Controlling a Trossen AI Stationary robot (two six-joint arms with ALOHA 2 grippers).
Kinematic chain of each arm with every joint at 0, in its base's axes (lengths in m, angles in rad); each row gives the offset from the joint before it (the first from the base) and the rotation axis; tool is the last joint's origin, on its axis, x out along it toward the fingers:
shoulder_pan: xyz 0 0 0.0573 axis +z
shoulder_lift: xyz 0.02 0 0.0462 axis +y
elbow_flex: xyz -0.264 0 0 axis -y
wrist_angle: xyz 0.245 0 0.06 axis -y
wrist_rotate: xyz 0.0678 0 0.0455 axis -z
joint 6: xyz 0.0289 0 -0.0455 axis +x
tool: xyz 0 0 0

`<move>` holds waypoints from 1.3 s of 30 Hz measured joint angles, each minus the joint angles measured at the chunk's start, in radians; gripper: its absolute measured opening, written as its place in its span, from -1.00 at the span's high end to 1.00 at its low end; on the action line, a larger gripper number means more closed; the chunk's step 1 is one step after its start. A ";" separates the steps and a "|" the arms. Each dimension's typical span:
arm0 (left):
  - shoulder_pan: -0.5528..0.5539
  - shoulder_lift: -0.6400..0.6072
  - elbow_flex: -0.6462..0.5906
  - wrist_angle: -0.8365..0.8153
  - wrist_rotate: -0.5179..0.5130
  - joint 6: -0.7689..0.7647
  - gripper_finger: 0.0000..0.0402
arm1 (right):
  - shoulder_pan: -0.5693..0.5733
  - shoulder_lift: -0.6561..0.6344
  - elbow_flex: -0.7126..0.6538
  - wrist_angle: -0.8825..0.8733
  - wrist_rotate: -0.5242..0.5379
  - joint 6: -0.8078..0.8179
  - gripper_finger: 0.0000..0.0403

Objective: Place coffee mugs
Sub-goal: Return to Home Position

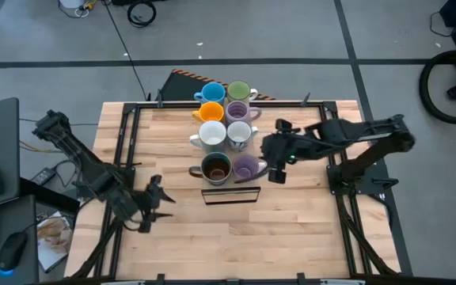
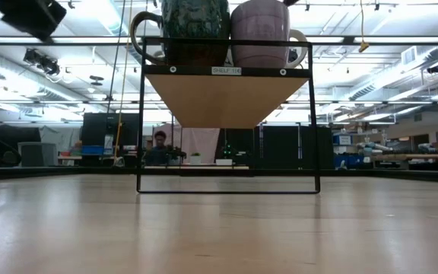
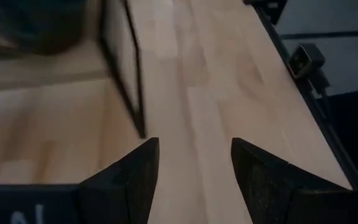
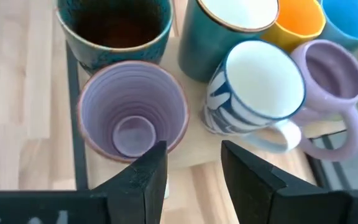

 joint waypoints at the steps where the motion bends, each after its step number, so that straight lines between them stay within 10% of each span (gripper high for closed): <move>1: 0.008 -0.033 0.000 -0.019 -0.005 0.015 -0.03 | 0.006 -0.034 -0.052 0.044 0.000 0.008 0.22; 19: 0.102 -0.578 -0.044 -0.129 -0.050 0.231 -0.03 | -0.015 -0.598 -0.825 0.754 -0.061 -0.039 0.22; 39: 0.101 -0.950 -0.460 0.319 -0.101 0.393 -0.03 | -0.309 -1.053 -1.413 1.311 -0.271 -0.073 0.25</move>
